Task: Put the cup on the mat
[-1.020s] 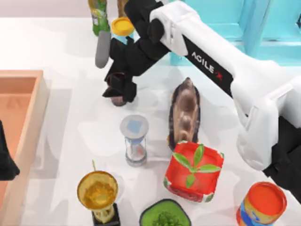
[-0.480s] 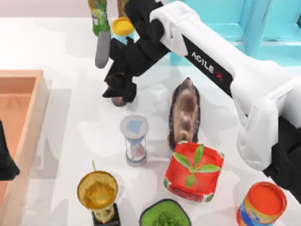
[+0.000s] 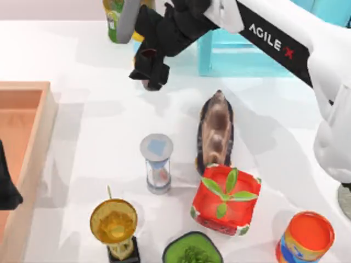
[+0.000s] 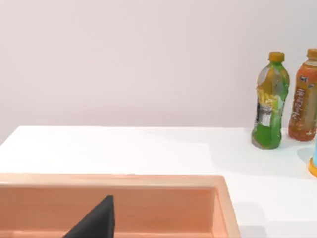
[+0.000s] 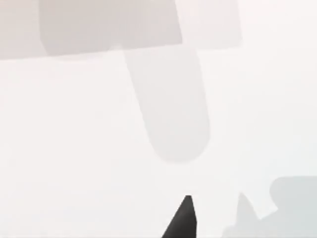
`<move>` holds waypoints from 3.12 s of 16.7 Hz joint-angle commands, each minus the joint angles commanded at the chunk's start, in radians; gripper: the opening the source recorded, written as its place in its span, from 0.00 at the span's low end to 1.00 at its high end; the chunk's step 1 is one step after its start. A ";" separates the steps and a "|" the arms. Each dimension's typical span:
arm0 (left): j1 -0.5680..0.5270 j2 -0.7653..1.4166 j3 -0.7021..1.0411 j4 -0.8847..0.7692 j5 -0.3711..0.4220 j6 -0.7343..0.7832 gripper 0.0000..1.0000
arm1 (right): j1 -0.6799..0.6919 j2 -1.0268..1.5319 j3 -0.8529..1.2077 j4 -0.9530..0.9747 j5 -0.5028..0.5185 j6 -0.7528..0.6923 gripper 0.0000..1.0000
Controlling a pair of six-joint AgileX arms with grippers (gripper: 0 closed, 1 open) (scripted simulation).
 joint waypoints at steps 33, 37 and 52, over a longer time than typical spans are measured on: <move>0.000 0.000 0.000 0.000 0.000 0.000 1.00 | -0.548 -1.562 -2.087 0.644 0.393 0.771 0.00; 0.000 0.000 0.000 0.000 0.000 0.000 1.00 | -0.548 -1.496 -2.114 0.737 0.395 0.772 0.00; 0.000 0.000 0.000 0.000 0.000 0.000 1.00 | -0.548 -1.348 -2.177 0.956 0.397 0.776 0.15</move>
